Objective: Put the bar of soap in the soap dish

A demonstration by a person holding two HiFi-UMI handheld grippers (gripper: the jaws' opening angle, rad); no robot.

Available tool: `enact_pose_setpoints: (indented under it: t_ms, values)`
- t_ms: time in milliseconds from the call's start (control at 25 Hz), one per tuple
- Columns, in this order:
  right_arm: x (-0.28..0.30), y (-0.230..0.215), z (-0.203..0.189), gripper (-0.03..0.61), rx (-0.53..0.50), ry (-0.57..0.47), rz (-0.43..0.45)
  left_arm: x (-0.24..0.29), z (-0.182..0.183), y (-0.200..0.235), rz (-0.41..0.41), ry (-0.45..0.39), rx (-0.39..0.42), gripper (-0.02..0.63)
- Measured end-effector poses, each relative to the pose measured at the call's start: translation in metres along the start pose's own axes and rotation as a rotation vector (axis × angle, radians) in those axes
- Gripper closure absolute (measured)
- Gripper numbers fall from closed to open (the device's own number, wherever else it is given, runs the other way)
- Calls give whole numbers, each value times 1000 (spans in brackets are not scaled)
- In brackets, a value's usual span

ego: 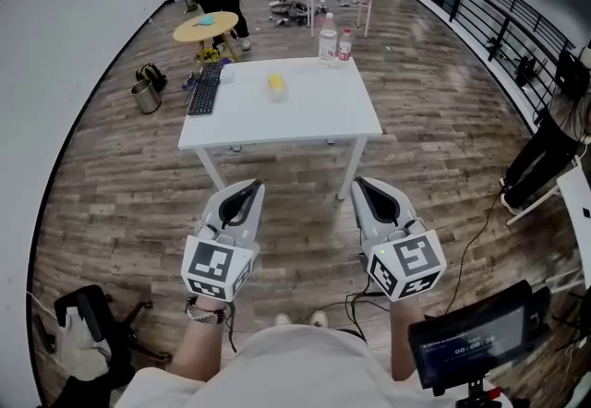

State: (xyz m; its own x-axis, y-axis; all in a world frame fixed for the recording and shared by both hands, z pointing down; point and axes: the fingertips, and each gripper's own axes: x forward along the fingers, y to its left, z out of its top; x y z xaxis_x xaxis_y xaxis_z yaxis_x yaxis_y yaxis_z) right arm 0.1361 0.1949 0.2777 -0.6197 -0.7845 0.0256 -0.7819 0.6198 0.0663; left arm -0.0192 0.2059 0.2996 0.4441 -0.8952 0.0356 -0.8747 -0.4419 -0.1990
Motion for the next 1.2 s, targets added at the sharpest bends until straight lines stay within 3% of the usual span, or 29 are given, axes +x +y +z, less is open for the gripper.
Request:
enact_pose_setpoints:
  t_ms: [1200]
  values:
    - [16, 4, 24, 577, -26, -43, 12, 1, 14, 11, 15, -5, 29, 606]
